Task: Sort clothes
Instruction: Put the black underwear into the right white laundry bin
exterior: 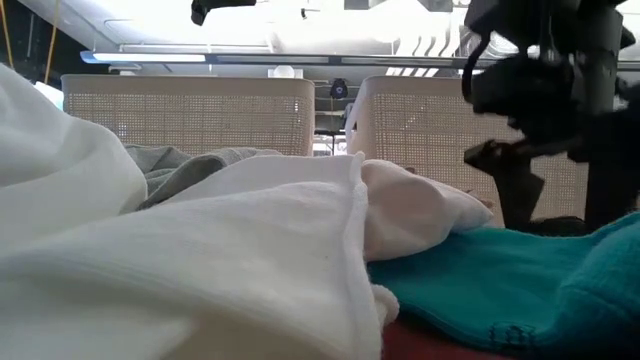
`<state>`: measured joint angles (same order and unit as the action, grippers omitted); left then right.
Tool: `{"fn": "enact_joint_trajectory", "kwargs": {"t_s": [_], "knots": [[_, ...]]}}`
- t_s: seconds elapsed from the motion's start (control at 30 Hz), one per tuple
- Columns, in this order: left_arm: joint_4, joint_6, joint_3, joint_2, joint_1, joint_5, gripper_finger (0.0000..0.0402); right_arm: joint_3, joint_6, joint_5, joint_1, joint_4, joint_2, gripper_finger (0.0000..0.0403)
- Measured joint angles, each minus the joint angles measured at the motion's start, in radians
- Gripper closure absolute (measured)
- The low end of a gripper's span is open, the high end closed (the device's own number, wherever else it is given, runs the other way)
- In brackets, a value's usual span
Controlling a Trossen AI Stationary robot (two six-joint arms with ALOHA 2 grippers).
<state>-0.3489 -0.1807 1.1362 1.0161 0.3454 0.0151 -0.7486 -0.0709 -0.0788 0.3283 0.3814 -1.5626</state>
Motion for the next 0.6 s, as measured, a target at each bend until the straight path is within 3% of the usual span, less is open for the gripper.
{"fn": "enact_joint_trajectory", "kwargs": {"t_s": [0.13,0.23,0.5,0.6], "knots": [[0.0,0.0,0.0,0.0,0.0,0.0,0.027,-0.007,-0.007,0.026,0.017,0.001,-0.073,0.0118],[-0.001,0.0,0.0,0.0,0.0,0.0,0.027,-0.013,-0.008,0.071,0.042,0.007,-0.111,0.0148],[-0.006,0.0,0.0,0.0,0.0,0.0,0.027,-0.006,-0.099,0.109,0.101,-0.006,-0.129,0.0311],[-0.006,0.0,0.0,0.0,0.0,0.0,0.027,-0.009,-0.128,0.076,0.105,-0.001,-0.12,0.0374]]}}
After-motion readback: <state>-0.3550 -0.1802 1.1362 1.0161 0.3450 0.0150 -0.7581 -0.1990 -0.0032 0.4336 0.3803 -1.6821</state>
